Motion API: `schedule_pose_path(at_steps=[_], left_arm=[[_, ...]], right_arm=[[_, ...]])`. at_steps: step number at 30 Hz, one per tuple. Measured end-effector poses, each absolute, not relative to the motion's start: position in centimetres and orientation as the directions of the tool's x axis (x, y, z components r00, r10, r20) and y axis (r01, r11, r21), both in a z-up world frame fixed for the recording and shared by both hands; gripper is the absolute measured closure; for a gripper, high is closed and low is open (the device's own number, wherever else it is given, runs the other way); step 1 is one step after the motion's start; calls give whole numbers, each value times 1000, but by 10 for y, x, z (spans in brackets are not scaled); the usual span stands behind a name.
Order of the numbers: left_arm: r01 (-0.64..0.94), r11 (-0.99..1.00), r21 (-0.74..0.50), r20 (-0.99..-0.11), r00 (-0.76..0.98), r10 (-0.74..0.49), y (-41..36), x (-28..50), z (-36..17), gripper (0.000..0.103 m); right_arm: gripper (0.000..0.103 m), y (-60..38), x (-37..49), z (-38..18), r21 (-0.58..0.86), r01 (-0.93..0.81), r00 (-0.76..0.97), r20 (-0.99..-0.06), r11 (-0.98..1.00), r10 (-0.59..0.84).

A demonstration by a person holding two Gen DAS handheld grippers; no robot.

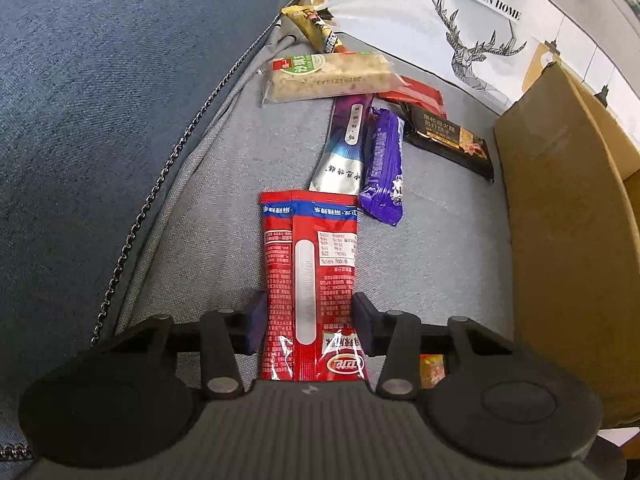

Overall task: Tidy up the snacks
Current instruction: 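Hold the red wafer pack and sausage stick above the table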

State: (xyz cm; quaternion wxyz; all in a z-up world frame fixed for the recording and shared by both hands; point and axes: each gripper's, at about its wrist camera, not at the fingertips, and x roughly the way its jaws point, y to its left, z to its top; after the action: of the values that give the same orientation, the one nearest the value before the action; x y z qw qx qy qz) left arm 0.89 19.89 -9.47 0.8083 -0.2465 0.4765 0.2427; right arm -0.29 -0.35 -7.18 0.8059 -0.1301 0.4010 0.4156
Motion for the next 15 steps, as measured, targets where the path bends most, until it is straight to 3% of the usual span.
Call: schedule_pose_path(at_steps=[8, 12, 15], left_arm=[[-610, 769, -191, -894, 431, 120, 197, 10, -94, 54], [-613, 767, -191, -896, 428, 119, 197, 11, -95, 53], [-609, 771, -186, -897, 425, 120, 196, 12, -96, 53]], right_arm=[[84, -6, -1, -64, 145, -762, 341, -738, 631, 582], [76, -4, 1, -70, 147, -755, 329, -758, 639, 563], [76, -3, 0, -72, 142, -756, 329, -762, 639, 558]])
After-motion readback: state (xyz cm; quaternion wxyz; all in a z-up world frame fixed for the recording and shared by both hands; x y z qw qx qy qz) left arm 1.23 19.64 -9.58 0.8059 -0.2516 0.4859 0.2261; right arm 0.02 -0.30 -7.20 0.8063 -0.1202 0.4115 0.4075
